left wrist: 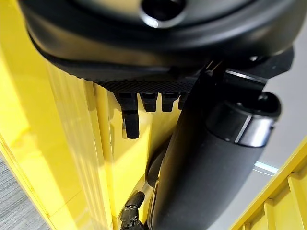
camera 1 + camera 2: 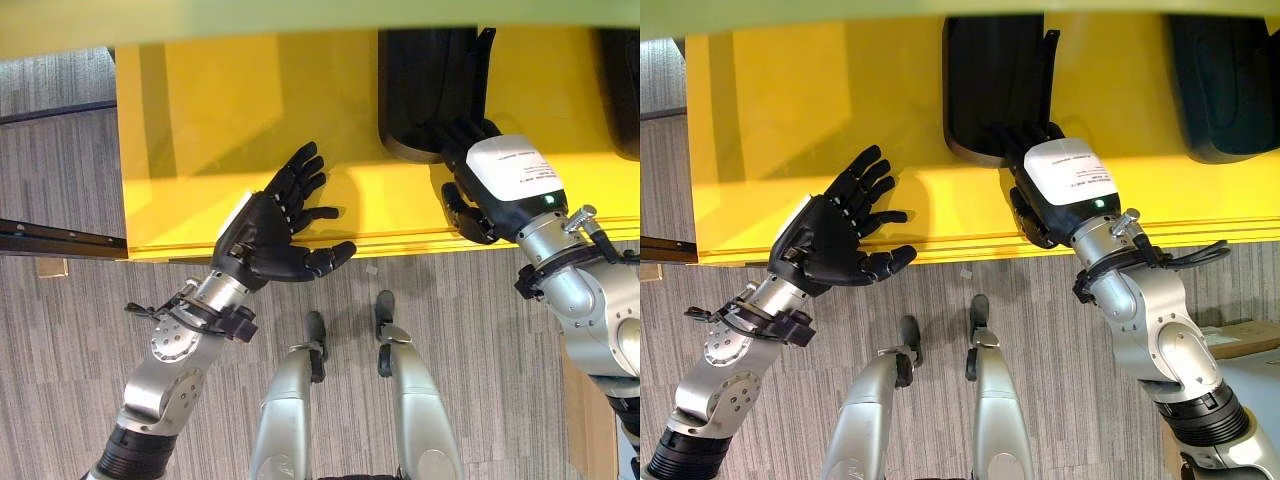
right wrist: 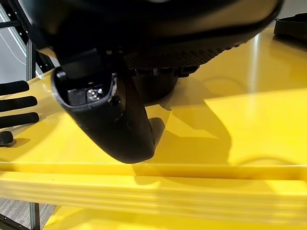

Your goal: Move parts from the plastic box to the shelf.

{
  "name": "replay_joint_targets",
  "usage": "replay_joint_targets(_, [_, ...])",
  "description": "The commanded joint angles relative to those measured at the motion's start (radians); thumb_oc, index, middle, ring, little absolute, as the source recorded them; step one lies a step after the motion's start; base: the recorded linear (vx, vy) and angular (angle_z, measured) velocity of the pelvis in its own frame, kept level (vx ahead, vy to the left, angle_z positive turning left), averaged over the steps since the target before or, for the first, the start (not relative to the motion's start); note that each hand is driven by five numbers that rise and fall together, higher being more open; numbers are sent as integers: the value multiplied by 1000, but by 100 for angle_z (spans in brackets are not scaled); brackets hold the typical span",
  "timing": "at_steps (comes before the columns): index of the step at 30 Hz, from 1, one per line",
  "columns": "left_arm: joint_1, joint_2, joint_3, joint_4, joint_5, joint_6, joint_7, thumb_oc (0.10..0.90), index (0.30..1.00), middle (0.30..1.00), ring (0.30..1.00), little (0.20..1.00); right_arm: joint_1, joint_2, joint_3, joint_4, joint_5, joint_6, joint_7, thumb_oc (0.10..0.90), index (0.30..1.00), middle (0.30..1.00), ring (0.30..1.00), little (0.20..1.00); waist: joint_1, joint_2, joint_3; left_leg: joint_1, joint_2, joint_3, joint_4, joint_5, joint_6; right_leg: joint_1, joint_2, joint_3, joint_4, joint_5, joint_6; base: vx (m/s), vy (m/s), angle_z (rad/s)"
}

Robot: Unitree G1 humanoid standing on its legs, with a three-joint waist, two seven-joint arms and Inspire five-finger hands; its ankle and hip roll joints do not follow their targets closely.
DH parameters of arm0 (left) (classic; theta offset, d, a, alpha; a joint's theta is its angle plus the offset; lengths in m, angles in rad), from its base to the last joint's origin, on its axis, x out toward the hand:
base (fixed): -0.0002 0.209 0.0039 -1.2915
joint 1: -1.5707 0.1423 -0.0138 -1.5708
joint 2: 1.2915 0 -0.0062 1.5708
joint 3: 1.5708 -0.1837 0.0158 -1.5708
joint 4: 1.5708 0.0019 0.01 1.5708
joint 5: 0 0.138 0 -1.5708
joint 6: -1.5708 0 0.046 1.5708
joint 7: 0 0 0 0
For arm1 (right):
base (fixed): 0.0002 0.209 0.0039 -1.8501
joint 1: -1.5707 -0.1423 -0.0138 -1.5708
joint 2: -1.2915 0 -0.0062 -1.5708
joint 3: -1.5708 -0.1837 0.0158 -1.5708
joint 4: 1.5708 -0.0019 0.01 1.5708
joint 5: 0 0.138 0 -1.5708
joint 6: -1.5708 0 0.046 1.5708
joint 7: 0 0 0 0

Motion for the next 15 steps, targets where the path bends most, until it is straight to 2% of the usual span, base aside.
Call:
replay_joint_targets(1, [96, 31, 35, -36, -14, -15, -3, 900, 1000, 1000, 1000, 1000, 20, -81, -46, 30, -77, 39, 22, 900, 1000, 1000, 1000, 1000, -8, 42, -12, 34, 11, -32, -151, 129, -56, 46, 40, -35, 151, -180, -3, 0, 0, 0])
replay_joint_targets(9, [102, 32, 38, -35, -19, -19, -6, 900, 1000, 1000, 1000, 1000, 37, -89, -56, 24, -104, 37, -2, 900, 1000, 1000, 1000, 1000, -11, 43, -12, 31, 12, -30, -147, 126, -56, 44, 39, -35, 153, -182, -4, 0, 0, 0])
replay_joint_targets(13, [102, 29, 34, -35, -17, -19, -3, 900, 1000, 1000, 1000, 1000, 37, -85, -73, 28, -52, 14, -140, 900, 1000, 1000, 1000, 1000, -12, 45, -12, 33, 11, -29, -150, 127, -55, 45, 41, -36, 150, -181, -4, 0, 0, 0])
replay_joint_targets(15, [90, 22, 28, -33, -11, -13, 3, 900, 1000, 1000, 1000, 1000, 15, -59, -87, 22, 12, -11, -263, 900, 1000, 1000, 1000, 1000, -12, 49, -12, 34, 11, -29, -150, 127, -55, 43, 41, -35, 152, -181, -5, -3, 29, -4])
